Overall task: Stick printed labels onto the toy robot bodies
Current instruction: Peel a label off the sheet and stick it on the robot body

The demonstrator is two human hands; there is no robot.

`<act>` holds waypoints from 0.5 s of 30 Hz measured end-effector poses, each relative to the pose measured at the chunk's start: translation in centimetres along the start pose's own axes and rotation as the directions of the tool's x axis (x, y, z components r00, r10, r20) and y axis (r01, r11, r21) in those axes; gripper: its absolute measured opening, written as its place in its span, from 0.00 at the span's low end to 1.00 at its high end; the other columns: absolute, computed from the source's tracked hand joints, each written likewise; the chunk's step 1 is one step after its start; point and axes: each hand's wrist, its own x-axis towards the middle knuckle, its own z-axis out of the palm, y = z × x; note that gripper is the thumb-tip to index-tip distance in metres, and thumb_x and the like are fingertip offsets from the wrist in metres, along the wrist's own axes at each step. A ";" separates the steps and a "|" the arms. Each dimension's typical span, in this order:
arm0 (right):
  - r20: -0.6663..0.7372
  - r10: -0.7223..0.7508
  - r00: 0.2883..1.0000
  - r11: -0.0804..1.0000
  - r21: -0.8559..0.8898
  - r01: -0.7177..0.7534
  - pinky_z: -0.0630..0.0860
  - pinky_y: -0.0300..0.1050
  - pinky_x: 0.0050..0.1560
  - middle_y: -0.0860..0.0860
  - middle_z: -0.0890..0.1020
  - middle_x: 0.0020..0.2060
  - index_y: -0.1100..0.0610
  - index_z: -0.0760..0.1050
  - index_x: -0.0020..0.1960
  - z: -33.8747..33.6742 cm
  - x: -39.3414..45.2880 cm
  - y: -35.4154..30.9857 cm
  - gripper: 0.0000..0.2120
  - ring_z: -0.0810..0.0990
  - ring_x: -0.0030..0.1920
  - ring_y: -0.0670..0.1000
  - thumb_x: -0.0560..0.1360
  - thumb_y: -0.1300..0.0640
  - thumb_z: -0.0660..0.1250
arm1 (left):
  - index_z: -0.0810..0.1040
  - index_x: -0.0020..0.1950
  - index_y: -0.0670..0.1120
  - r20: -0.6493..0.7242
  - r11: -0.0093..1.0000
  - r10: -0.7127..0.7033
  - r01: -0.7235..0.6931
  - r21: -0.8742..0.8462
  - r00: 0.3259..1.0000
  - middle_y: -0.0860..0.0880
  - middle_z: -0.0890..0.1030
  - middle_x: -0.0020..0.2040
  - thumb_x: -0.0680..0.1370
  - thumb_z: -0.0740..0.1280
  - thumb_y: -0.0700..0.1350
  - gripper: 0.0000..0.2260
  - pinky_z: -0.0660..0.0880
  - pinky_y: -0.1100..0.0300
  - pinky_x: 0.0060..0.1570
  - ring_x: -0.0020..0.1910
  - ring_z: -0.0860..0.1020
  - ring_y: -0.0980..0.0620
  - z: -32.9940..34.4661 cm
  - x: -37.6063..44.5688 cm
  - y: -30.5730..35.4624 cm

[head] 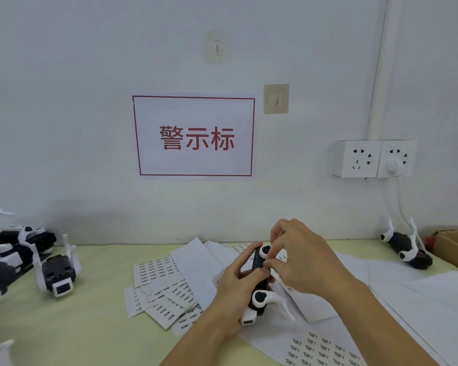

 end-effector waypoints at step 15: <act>-0.035 0.085 0.996 0.996 -0.034 -0.086 0.64 0.38 0.43 0.39 0.73 0.48 0.44 0.81 0.40 -0.3 0.0 -0.7 0.05 0.71 0.47 0.42 0.72 0.45 0.73 | 0.81 0.62 0.62 0.003 1.000 0.006 -0.006 0.005 1.000 0.38 0.83 0.48 0.78 0.67 0.37 0.21 0.77 0.53 0.47 0.44 0.80 0.45 0.1 -0.1 0.0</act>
